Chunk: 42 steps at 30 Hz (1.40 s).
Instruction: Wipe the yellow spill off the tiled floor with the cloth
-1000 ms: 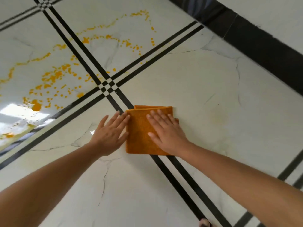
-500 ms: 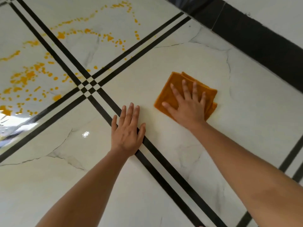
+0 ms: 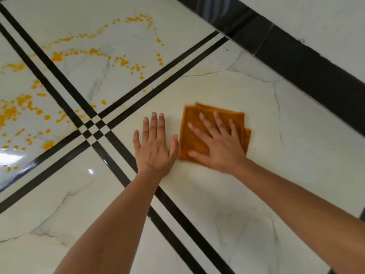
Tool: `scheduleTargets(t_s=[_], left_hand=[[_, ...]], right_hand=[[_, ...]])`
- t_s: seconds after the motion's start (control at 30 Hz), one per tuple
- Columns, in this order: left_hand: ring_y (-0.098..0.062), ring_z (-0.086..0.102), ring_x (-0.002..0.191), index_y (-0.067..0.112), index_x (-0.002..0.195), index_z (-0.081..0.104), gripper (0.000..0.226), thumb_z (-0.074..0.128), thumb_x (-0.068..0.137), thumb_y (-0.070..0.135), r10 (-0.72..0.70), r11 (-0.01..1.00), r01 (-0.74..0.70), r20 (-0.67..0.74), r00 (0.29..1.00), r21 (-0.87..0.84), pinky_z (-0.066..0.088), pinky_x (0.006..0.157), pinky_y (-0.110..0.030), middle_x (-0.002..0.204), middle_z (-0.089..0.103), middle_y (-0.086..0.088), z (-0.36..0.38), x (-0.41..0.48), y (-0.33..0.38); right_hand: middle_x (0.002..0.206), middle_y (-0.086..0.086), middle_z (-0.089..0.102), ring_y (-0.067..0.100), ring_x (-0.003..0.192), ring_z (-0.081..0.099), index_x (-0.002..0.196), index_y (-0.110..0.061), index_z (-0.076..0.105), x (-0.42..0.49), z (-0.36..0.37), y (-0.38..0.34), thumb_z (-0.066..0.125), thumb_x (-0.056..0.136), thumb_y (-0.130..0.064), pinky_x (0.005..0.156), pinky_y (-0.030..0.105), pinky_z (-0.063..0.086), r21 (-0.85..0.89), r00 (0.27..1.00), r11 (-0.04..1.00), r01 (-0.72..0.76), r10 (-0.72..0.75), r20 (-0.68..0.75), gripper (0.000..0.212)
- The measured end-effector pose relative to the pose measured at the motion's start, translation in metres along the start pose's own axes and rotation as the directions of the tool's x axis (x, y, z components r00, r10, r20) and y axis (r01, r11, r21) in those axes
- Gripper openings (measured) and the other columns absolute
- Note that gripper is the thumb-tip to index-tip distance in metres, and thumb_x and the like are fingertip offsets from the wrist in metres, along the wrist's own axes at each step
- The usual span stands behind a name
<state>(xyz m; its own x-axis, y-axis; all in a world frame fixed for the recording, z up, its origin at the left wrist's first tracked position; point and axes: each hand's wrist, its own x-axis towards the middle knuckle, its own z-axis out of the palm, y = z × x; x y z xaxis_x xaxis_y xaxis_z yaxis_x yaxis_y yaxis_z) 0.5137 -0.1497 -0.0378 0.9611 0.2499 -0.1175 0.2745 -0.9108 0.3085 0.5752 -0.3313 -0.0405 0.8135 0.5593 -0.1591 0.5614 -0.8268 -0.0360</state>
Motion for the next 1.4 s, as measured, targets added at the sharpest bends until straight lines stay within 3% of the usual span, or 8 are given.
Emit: scheduleTargets(t_s=[0.23, 0.43, 0.6, 0.77, 0.93, 1.1, 1.3, 1.4], left_hand=[[-0.014, -0.015, 0.142, 0.024, 0.147, -0.011, 0.067, 0.005, 0.089, 0.053, -0.039, 0.999, 0.039, -0.028, 0.999, 0.001, -0.012, 0.112, -0.038, 0.157, -0.011, 0.003, -0.002, 0.026, -0.005], [-0.013, -0.014, 0.142, 0.022, 0.148, -0.005, 0.071, -0.001, 0.086, 0.057, -0.075, 0.997, 0.076, -0.068, 0.995, 0.014, -0.011, 0.112, -0.037, 0.157, -0.008, 0.004, -0.009, 0.045, -0.028], [-0.012, -0.014, 0.142, 0.019, 0.148, -0.005, 0.076, -0.005, 0.083, 0.059, -0.133, 0.99, 0.136, -0.071, 0.989, 0.032, -0.012, 0.114, -0.037, 0.157, -0.008, 0.003, -0.009, 0.042, -0.046], [-0.012, -0.016, 0.141, 0.014, 0.148, -0.005, 0.083, -0.004, 0.081, 0.063, -0.183, 0.982, 0.187, -0.087, 0.979, 0.032, -0.013, 0.113, -0.034, 0.157, -0.007, -0.002, -0.01, 0.038, -0.047], [-0.011, -0.025, 0.137, 0.015, 0.145, -0.016, 0.082, -0.006, 0.08, 0.063, -0.195, 0.98, 0.197, -0.071, 0.978, 0.015, -0.016, 0.113, -0.034, 0.155, -0.017, -0.001, -0.012, 0.029, -0.052], [-0.011, -0.024, 0.136, 0.012, 0.146, -0.011, 0.086, -0.003, 0.079, 0.065, -0.206, 0.978, 0.206, -0.106, 0.973, -0.004, -0.017, 0.111, -0.033, 0.153, -0.017, -0.002, -0.013, 0.028, -0.051], [-0.012, -0.025, 0.137, 0.013, 0.147, -0.012, 0.085, -0.002, 0.08, 0.065, -0.199, 0.979, 0.202, -0.1, 0.975, 0.024, -0.018, 0.111, -0.034, 0.154, -0.019, -0.002, -0.017, 0.031, -0.055], [-0.012, -0.023, 0.138, 0.013, 0.147, -0.01, 0.086, -0.002, 0.079, 0.066, -0.209, 0.976, 0.214, -0.096, 0.973, 0.046, -0.017, 0.112, -0.035, 0.156, -0.016, -0.003, -0.019, 0.029, -0.059]], right_hand=[[0.158, -0.003, -0.009, 0.032, 0.144, -0.011, 0.145, -0.046, -0.008, 0.085, -0.018, 0.016, 0.01, 0.084, -0.076, 0.111, 0.058, -0.003, 0.115, 0.956, 0.949, -0.293, 0.292, 0.03, 0.071], [0.158, -0.011, -0.003, 0.024, 0.145, -0.006, 0.142, -0.053, -0.003, 0.081, -0.012, -0.002, 0.007, 0.083, -0.074, 0.112, 0.055, 0.001, 0.014, 0.989, 0.989, 0.149, -0.149, -0.024, 0.063], [0.159, -0.005, -0.002, 0.03, 0.145, -0.008, 0.146, -0.046, 0.005, 0.171, -0.027, -0.02, 0.015, 0.087, -0.072, 0.111, 0.058, -0.003, 0.156, 0.969, 0.957, -0.243, 0.248, -0.016, 0.066], [0.158, -0.01, 0.004, 0.024, 0.146, -0.002, 0.143, -0.052, 0.011, 0.149, -0.018, -0.061, 0.023, 0.085, -0.074, 0.111, 0.056, 0.002, 0.056, 0.992, 0.993, 0.107, -0.103, -0.071, 0.063], [0.159, -0.005, 0.001, 0.029, 0.145, -0.007, 0.146, -0.046, 0.008, 0.197, -0.029, -0.04, 0.014, 0.084, -0.076, 0.111, 0.058, -0.001, 0.182, 0.95, 0.936, -0.303, 0.312, -0.027, 0.069], [0.159, -0.008, 0.004, 0.026, 0.145, -0.002, 0.144, -0.05, 0.01, 0.15, -0.015, -0.079, 0.02, 0.081, -0.078, 0.111, 0.056, 0.002, 0.059, 0.996, 0.997, 0.049, -0.045, -0.079, 0.069], [0.159, -0.002, -0.002, 0.032, 0.144, -0.011, 0.147, -0.043, 0.004, 0.193, -0.028, -0.035, 0.012, 0.083, -0.076, 0.111, 0.06, -0.004, 0.176, 0.918, 0.905, -0.388, 0.397, -0.016, 0.072], [0.159, -0.004, 0.0, 0.03, 0.144, -0.008, 0.146, -0.045, 0.006, 0.176, -0.022, -0.081, 0.016, 0.084, -0.075, 0.111, 0.058, -0.003, 0.133, 0.99, 0.984, -0.121, 0.129, -0.049, 0.069]])
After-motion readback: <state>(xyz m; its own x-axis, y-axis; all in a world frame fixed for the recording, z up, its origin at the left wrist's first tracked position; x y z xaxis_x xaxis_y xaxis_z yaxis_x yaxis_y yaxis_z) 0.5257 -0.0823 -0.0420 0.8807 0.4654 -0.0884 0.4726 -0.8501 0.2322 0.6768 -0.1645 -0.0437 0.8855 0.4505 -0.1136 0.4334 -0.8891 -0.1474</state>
